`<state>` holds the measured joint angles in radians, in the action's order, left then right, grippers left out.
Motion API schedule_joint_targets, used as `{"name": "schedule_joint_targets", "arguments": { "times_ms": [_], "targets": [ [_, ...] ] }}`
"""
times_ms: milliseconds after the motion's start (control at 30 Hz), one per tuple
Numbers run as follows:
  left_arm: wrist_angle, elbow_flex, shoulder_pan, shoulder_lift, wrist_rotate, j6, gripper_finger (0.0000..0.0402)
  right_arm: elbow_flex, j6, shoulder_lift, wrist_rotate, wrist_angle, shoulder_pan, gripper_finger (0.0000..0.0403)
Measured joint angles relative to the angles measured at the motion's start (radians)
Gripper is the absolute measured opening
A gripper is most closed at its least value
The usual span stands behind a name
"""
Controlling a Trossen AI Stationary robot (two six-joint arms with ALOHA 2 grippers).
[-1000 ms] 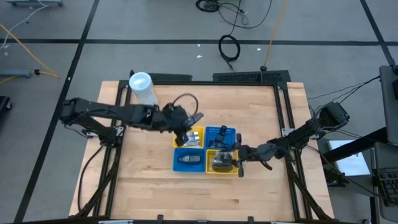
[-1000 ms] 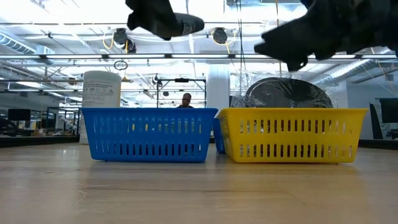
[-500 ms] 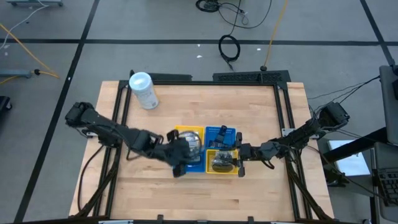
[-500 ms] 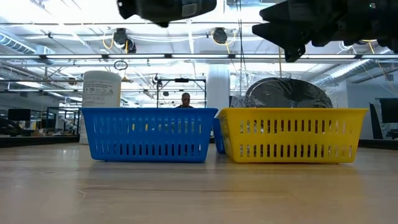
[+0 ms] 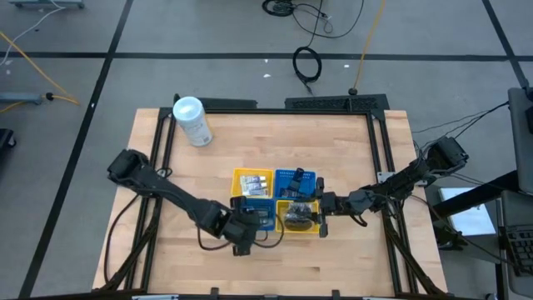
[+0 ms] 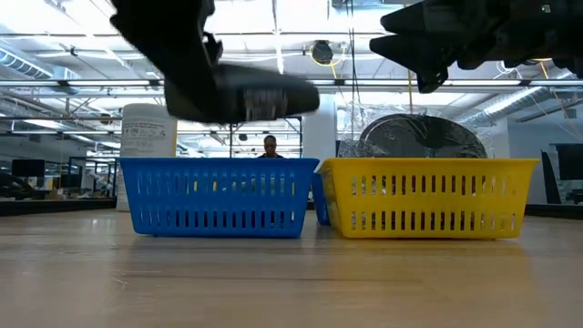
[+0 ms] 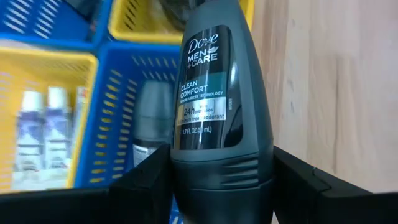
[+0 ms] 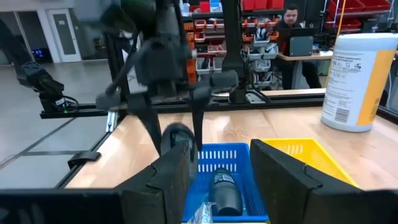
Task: Pick & Place Travel size toiletries
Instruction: Put the gray deodorant into the left blue bin
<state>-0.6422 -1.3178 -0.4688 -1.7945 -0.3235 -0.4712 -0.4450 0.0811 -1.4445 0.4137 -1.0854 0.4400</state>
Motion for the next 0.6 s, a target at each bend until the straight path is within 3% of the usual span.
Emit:
{"name": "schedule_joint_targets", "arguments": {
  "times_ms": [467, 600],
  "targets": [
    [-0.02, 0.0, 0.053, -0.033, 0.041, 0.002, 0.0195, 0.0, 0.011, 0.0, 0.0, 0.006, 0.0, 0.016],
    [-0.021, 0.0, 0.065, -0.033, 0.061, -0.006, 0.0217, 0.0, 0.011, 0.0, 0.0, 0.006, 0.0, 0.016]
  ]
}}
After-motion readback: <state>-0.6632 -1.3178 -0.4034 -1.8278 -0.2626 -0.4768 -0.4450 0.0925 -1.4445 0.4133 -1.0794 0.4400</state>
